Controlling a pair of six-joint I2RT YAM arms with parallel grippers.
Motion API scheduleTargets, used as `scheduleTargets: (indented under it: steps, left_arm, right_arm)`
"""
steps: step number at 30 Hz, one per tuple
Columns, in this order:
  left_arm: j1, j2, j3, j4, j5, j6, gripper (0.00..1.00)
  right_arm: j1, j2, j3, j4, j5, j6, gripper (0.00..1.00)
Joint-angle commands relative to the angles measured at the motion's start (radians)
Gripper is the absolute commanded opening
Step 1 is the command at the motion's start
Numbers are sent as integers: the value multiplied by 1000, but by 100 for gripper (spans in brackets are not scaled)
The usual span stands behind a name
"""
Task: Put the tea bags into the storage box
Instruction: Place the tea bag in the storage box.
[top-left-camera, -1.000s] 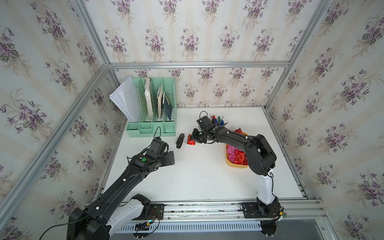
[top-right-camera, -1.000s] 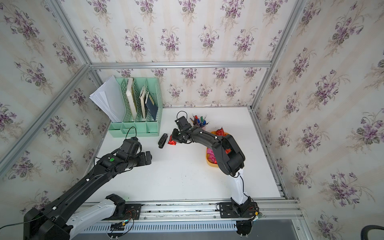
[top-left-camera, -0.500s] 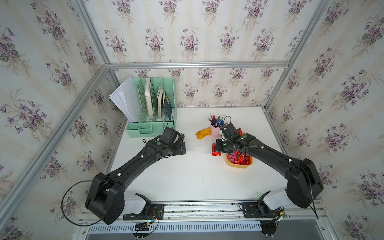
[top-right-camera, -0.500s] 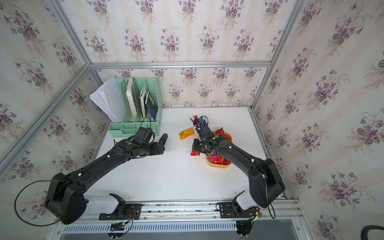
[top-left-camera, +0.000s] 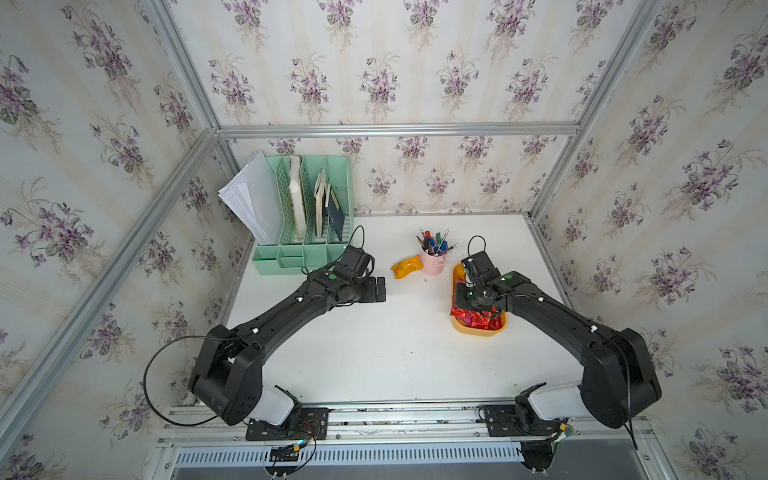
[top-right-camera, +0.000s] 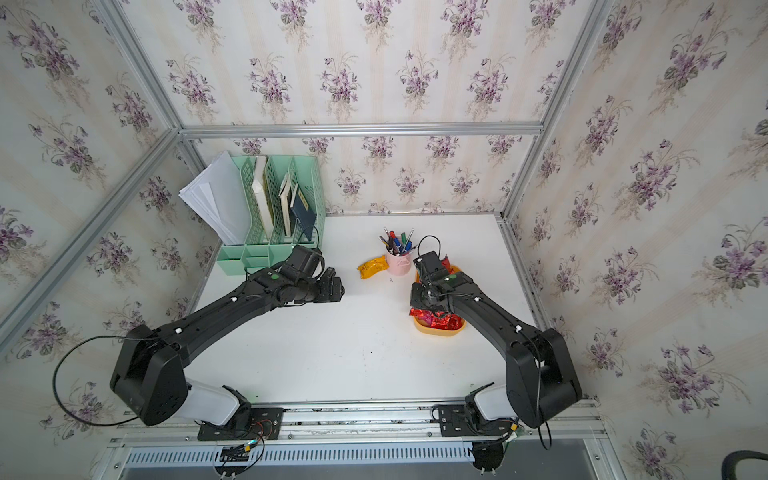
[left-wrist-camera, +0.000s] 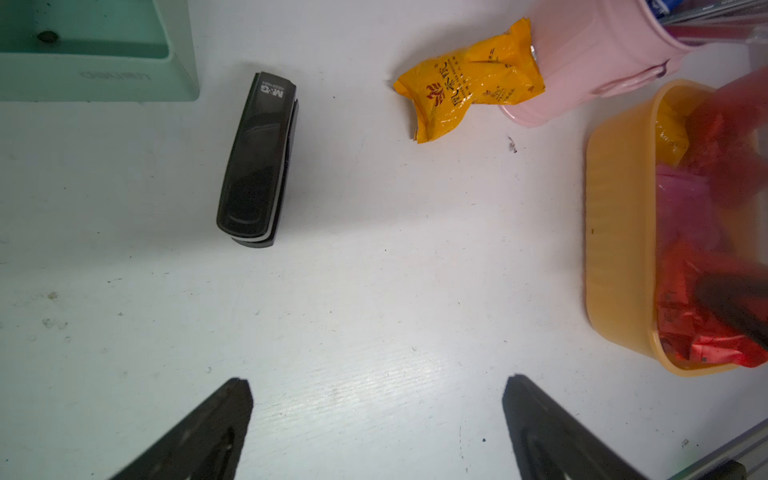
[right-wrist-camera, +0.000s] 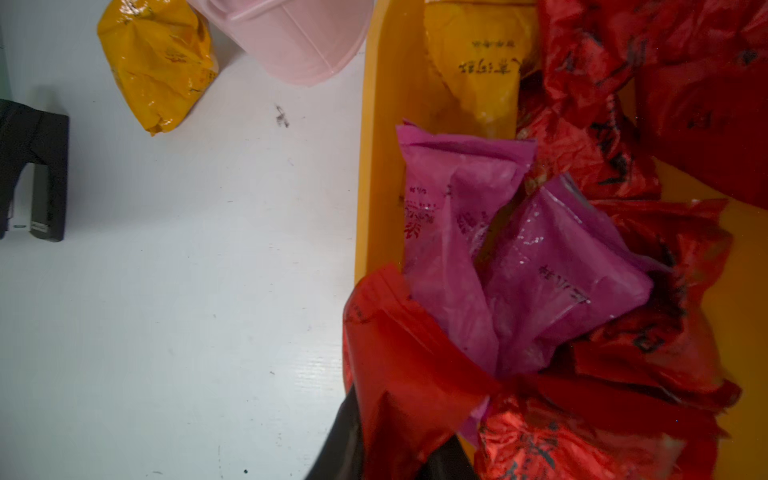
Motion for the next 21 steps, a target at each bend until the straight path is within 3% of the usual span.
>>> scheduleTargets:
  steps: [1,7,11,15,21]
  left_arm:
    - [0,-33,-19,-32,-33,7,99]
    - [0,-98,-52,-54,-62,5,99]
    - [0,-109,-51,-61,-73,7,99]
    - [0,-103,-43,-57,-85,9,99]
    - [0,-73,-14,-62,-55,5,99]
  right_arm:
    - [-1,6,1,-27,109,-19,21]
    - [-1,26,-11,-12,122,-43,22]
    - [-1,-22,11,12,69,-32,22]
    - [-7,-72,59,-2,93,-31,23]
    - [-147,-67,62,-14,53,-22,22]
